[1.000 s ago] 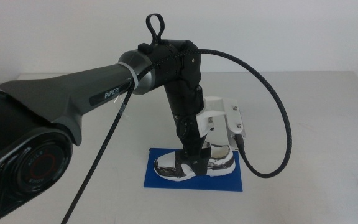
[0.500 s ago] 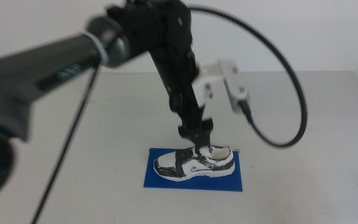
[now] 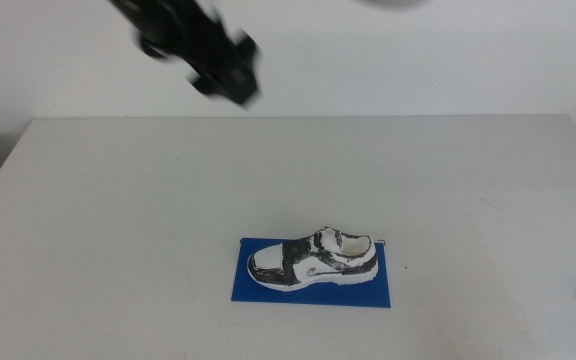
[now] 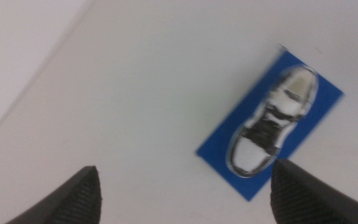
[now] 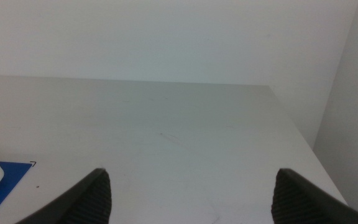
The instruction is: Use one arm to grab the shoe from the table and place it on the mat.
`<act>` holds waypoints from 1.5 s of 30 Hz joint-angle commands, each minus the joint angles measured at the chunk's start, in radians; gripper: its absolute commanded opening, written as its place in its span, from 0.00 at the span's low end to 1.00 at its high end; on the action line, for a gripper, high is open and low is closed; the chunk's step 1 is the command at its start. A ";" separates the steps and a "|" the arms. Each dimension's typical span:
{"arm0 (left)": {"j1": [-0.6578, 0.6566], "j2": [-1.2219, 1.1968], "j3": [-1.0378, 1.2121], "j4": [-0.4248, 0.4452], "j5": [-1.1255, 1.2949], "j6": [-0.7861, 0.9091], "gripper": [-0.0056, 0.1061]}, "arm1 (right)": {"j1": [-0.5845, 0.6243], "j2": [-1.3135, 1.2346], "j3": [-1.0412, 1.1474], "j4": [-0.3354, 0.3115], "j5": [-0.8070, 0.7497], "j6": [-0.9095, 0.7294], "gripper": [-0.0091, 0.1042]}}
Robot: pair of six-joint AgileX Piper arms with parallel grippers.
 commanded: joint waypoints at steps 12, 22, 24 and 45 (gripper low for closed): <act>0.217 -0.333 -0.018 0.087 -0.041 -0.103 0.89 | -0.005 -0.020 -0.010 -0.008 -0.079 -0.013 0.67; 0.388 -0.774 0.658 0.088 -0.727 -0.151 0.89 | -0.005 -0.020 -0.010 -0.008 -0.079 -0.013 0.67; 0.408 -0.875 0.829 0.088 -0.836 -0.197 0.89 | -0.005 -0.020 -0.010 -0.008 -0.079 -0.013 0.67; 0.532 -1.631 1.814 0.235 -1.127 -0.448 0.89 | -0.005 -0.020 -0.010 -0.008 -0.079 -0.013 0.67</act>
